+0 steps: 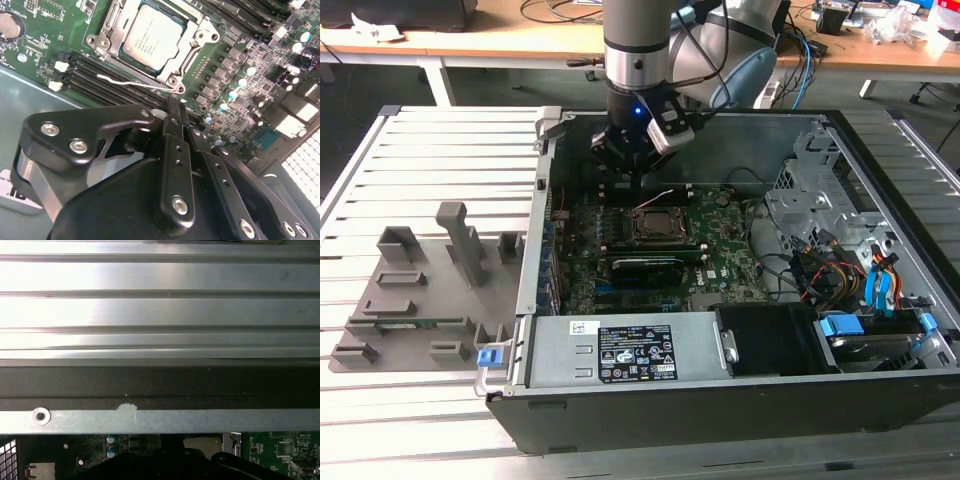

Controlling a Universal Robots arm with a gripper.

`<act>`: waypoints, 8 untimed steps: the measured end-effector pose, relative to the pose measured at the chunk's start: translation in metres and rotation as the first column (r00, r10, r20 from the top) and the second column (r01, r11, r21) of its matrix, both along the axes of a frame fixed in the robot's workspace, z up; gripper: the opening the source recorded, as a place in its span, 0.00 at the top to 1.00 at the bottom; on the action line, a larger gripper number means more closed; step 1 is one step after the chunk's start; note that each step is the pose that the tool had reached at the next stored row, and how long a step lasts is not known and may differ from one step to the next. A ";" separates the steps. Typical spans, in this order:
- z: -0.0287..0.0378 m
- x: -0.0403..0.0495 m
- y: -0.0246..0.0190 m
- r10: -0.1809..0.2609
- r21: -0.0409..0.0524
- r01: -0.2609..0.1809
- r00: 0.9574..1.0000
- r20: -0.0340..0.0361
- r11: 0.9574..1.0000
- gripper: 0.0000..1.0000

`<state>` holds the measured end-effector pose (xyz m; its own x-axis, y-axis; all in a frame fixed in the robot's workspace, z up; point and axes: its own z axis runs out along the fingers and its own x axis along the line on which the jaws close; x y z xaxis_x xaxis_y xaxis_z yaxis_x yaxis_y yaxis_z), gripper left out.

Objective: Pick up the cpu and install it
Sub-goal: 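Install the first cpu locking lever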

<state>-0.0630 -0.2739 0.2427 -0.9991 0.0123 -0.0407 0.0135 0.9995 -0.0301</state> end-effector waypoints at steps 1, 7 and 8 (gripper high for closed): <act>-0.0002 0.0000 0.0000 0.000 0.000 0.000 1.000 0.000 1.000 0.89; -0.0041 0.0000 0.0000 0.000 0.000 0.000 1.000 0.000 1.000 0.89; -0.0071 0.0007 0.0001 0.000 0.001 0.000 1.000 0.000 1.000 0.89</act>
<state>-0.0623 -0.2739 0.2356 -0.9991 0.0121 -0.0408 0.0133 0.9995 -0.0296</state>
